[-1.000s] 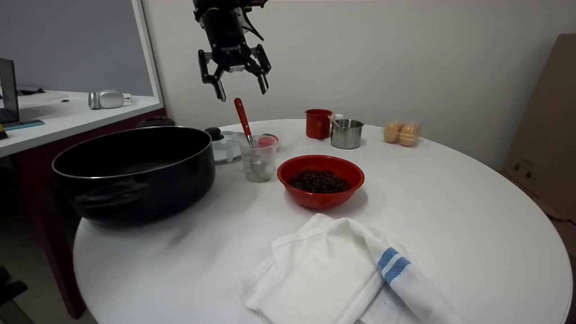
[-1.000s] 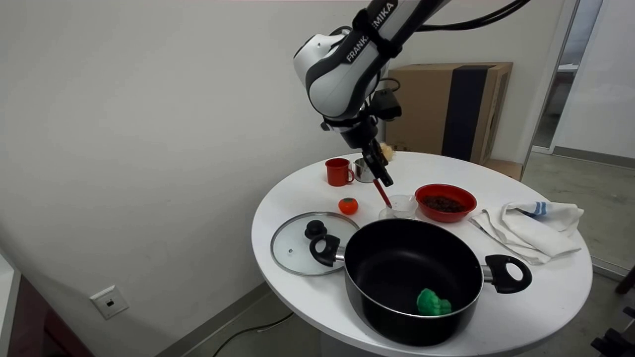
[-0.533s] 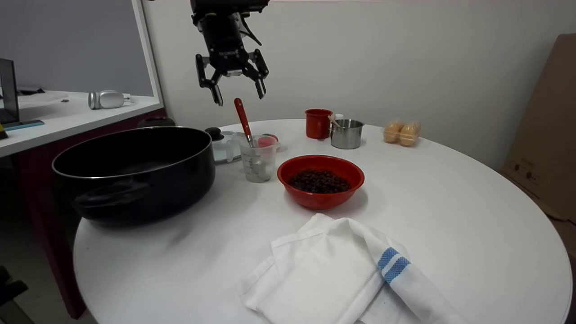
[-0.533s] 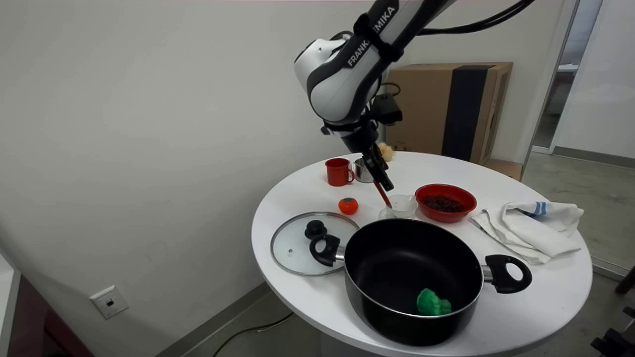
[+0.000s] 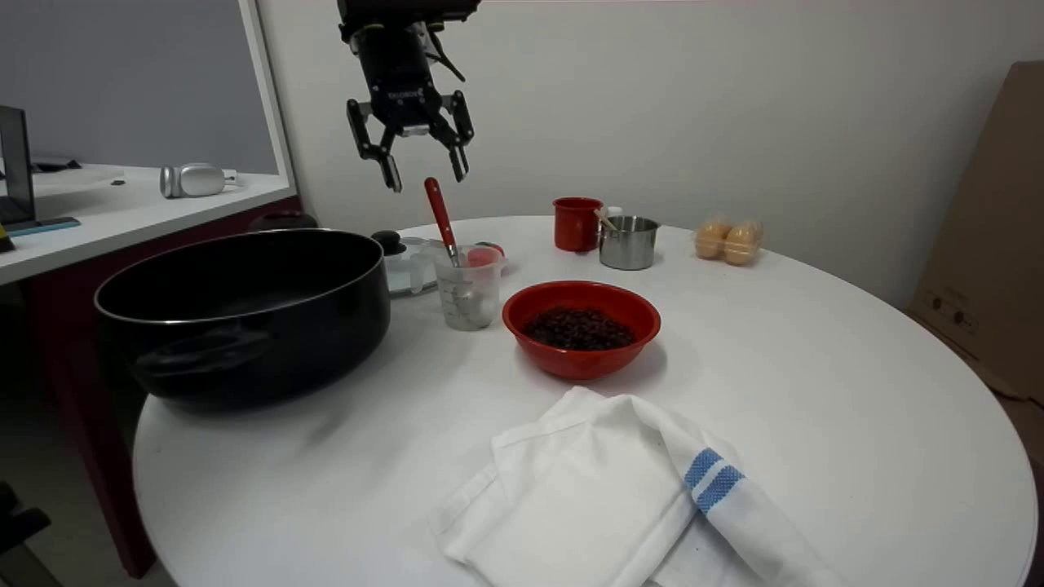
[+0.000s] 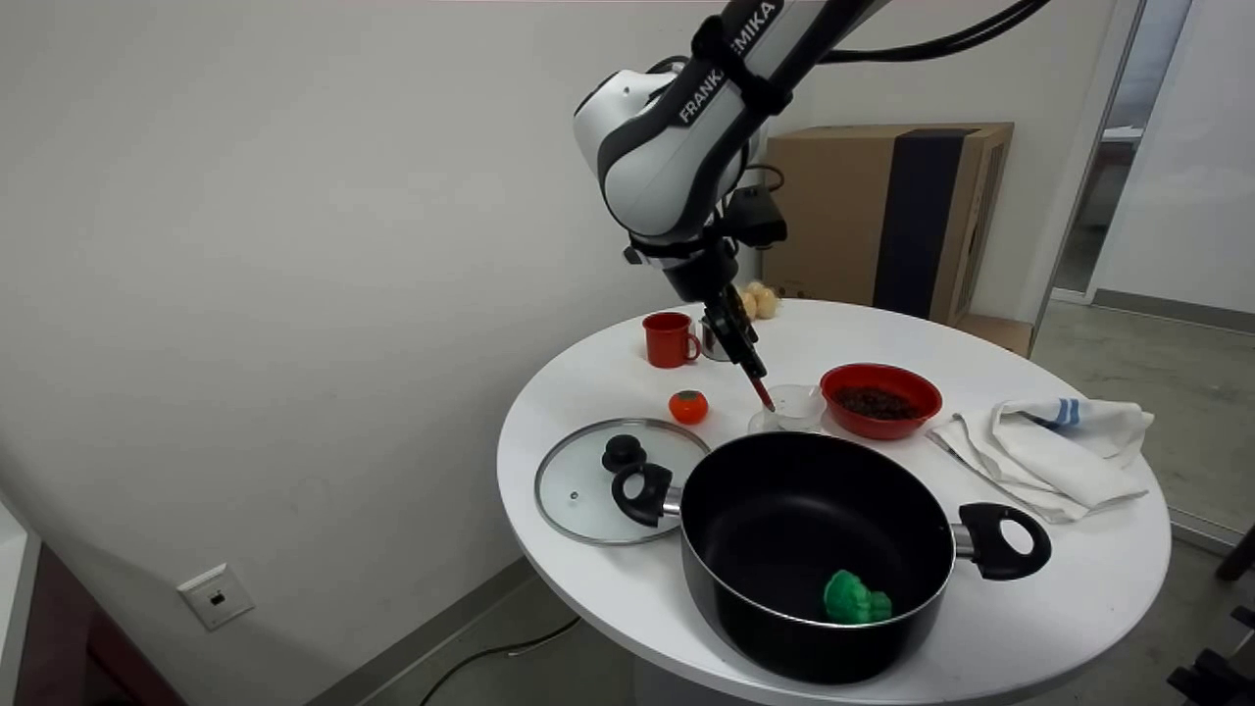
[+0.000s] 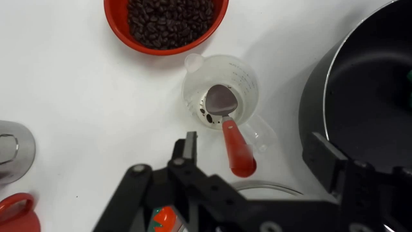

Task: Scoop out a spoon of contents from the orange bowl and pour it back into the bowl

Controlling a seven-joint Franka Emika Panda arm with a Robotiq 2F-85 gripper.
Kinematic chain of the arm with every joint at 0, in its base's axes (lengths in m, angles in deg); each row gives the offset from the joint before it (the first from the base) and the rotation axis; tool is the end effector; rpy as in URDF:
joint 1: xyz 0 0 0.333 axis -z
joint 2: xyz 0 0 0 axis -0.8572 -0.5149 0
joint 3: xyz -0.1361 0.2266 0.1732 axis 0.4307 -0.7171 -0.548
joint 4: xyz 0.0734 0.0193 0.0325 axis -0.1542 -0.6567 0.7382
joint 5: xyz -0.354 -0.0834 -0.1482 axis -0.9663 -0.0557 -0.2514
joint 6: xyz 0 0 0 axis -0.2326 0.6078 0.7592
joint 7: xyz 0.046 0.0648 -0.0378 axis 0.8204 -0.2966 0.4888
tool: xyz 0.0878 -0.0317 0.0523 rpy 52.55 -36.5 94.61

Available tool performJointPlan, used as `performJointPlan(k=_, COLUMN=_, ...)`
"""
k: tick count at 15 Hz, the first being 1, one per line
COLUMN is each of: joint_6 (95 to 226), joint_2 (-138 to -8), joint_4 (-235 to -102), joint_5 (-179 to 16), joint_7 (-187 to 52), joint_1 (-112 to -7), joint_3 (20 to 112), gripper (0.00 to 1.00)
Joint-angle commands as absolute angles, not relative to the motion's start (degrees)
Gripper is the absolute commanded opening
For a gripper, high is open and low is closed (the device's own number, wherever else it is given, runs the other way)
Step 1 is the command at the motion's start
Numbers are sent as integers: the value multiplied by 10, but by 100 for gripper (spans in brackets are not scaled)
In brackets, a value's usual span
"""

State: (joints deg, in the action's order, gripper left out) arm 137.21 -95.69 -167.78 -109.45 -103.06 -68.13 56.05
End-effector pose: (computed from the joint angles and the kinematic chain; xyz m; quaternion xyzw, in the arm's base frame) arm 0.6503 0.1306 0.2173 0.8337 0.4917 -0.1827 0.1726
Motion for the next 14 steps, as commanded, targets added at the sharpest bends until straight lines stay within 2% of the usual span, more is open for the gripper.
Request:
performJointPlan(k=1, joint_6=1396, joint_2=-938, joint_4=-1704, joint_5=-1085, joint_7=-1040, joint_1=-673, joint_3=554, gripper=53)
performJointPlan(k=4, joint_6=1413, joint_2=-933, joint_4=-1712, joint_5=-1086, joint_7=-1042, joint_1=-671, joint_3=553, gripper=29)
performJointPlan(k=8, joint_6=1428, joint_2=-919, joint_4=-1726, joint_5=-1083, joint_7=-1043, joint_1=-668, joint_3=552, gripper=1)
performJointPlan(k=10, joint_6=1429, joint_2=-908, joint_4=-1734, joint_5=-1084, joint_7=-1043, joint_1=-668, joint_3=552, gripper=5)
performJointPlan(k=14, joint_6=1416, joint_2=-892, joint_4=-1735, joint_5=-1090, joint_7=-1046, joint_1=-669, joint_3=557, gripper=5)
